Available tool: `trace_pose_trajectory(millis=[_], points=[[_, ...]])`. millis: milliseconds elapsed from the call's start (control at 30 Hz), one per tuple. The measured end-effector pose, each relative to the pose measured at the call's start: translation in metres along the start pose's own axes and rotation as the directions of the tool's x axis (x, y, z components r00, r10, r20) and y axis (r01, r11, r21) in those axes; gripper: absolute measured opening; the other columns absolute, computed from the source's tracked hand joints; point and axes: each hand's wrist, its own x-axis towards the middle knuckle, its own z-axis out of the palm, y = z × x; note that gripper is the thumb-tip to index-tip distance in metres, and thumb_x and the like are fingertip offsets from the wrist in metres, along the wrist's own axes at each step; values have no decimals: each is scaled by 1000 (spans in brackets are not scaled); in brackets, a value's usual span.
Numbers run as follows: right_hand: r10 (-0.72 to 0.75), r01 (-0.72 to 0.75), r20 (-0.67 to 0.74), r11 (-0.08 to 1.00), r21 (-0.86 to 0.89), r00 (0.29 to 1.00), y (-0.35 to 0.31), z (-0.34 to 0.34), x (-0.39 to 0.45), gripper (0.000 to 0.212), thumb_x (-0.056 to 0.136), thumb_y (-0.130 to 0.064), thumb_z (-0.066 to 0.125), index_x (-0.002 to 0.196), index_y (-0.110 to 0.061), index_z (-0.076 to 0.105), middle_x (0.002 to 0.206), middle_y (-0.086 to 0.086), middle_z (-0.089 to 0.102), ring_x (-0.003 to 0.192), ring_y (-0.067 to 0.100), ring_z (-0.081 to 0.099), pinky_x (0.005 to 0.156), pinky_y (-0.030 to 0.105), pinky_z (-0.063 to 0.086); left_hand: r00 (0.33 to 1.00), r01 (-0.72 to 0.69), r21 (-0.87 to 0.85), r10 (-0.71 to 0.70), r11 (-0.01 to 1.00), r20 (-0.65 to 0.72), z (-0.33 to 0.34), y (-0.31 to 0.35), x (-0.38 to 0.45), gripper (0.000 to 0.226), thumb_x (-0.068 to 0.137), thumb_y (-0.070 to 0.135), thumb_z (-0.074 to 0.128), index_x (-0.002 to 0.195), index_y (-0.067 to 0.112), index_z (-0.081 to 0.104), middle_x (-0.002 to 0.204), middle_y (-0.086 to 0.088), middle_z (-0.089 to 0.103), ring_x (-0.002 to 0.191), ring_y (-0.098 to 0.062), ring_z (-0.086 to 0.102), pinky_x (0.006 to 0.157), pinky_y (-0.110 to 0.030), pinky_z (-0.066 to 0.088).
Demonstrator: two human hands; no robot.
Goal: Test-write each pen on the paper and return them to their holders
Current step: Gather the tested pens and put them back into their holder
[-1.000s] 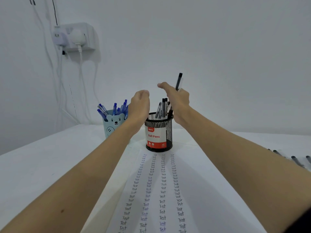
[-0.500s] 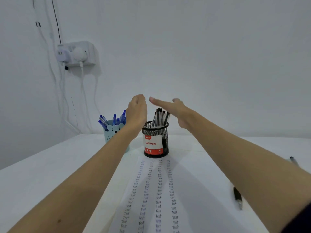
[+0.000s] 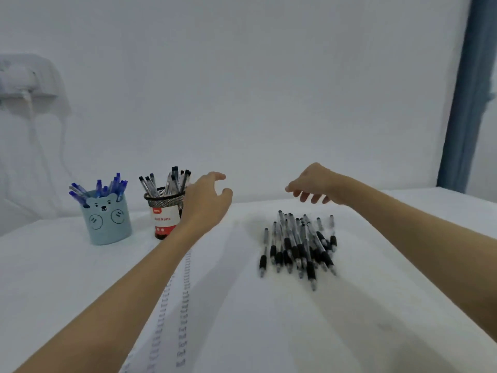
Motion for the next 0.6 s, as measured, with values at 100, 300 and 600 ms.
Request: trace_pose_trajectory(millis=[100,300,600], points=[[75,-77,-19,970,-231,997,35,-5,-17,35,87,-37,63,70,-9,52,62,-1,56,50,11,49,46,20,33,968,63,21,-66,998,243,22,14,-12,38,94,28,49,128,11,52,133,-7,53,120,-19,48,89,-23,35],[156,-146,-6,909,-390,988,67,12,-18,56,78,-65,60,66,-14,40,66,0,52,61,18,56,70,27,48,813,118,214,-218,970,540,56,38,-31,80,88,63,42,144,7,30,148,-10,36,134,-27,35,103,-33,32],[134,-144,-58,967,-212,989,68,31,-2,39,81,-41,60,65,-13,37,66,-1,43,63,16,45,52,24,32,806,241,173,-296,955,513,77,54,-31,71,81,50,55,132,5,35,124,-13,50,116,-28,49,93,-38,45]])
